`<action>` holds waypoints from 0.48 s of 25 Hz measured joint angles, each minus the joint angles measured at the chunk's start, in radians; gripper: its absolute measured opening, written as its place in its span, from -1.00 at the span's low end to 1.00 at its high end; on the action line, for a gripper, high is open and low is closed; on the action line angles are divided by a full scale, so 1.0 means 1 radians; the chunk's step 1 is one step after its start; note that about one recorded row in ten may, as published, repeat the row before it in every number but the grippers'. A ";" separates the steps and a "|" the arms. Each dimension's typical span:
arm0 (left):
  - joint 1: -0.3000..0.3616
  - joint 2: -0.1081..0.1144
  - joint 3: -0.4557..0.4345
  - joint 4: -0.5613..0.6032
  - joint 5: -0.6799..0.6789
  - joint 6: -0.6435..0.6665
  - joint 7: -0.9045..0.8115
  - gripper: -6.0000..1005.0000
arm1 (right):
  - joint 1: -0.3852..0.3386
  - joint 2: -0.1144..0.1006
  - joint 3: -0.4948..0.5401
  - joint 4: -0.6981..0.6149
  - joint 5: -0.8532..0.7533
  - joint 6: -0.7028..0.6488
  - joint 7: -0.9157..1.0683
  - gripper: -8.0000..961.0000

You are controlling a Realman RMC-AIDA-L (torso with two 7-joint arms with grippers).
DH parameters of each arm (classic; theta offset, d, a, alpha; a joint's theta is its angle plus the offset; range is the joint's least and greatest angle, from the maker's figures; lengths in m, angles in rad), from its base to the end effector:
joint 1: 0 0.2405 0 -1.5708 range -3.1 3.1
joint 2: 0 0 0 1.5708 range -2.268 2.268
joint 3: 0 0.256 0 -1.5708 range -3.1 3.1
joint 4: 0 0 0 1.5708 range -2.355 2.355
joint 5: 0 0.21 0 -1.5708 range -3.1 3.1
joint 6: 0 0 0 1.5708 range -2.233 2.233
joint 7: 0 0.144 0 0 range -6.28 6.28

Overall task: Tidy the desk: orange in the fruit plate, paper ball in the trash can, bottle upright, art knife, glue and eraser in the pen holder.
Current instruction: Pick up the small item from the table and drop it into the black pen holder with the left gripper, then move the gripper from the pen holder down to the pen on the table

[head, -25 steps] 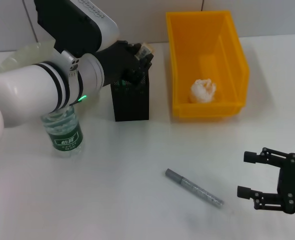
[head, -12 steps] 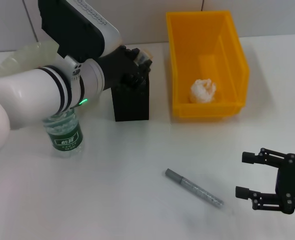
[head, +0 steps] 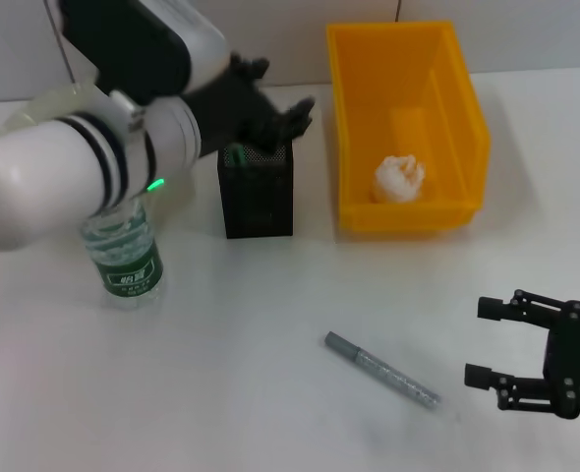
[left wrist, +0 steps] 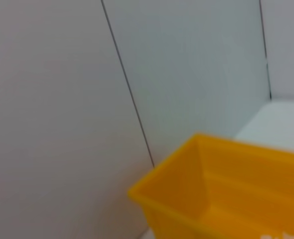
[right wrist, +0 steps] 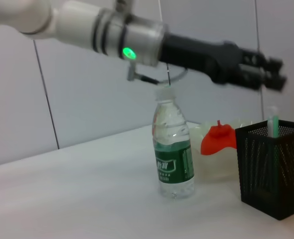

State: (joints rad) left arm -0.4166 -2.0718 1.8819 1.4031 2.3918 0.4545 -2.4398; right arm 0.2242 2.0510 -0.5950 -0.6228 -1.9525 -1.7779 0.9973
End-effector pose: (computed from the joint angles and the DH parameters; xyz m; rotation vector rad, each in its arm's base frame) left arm -0.1048 0.3723 -0.0553 -2.3507 -0.2388 -0.3011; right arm 0.3330 0.2230 0.0214 -2.6229 0.4627 0.7903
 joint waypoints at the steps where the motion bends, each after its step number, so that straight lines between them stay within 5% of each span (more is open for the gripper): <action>1: 0.031 0.001 0.002 0.066 -0.006 0.012 0.004 0.18 | 0.000 0.000 0.014 0.000 0.001 -0.005 0.013 0.70; 4: 0.139 0.004 0.001 0.280 -0.098 0.135 0.121 0.30 | 0.003 -0.004 0.052 -0.001 0.001 -0.026 0.033 0.70; 10: 0.192 0.006 -0.025 0.354 -0.285 0.247 0.291 0.55 | 0.009 -0.013 0.153 -0.036 0.002 -0.091 0.086 0.70; 12: 0.252 0.006 -0.119 0.346 -0.662 0.445 0.646 0.60 | 0.010 -0.014 0.162 -0.045 0.002 -0.098 0.100 0.70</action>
State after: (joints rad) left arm -0.1642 -2.0663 1.7629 1.7487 1.7301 0.8998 -1.7936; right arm 0.2340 2.0374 -0.4328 -0.6678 -1.9503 -1.8763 1.0975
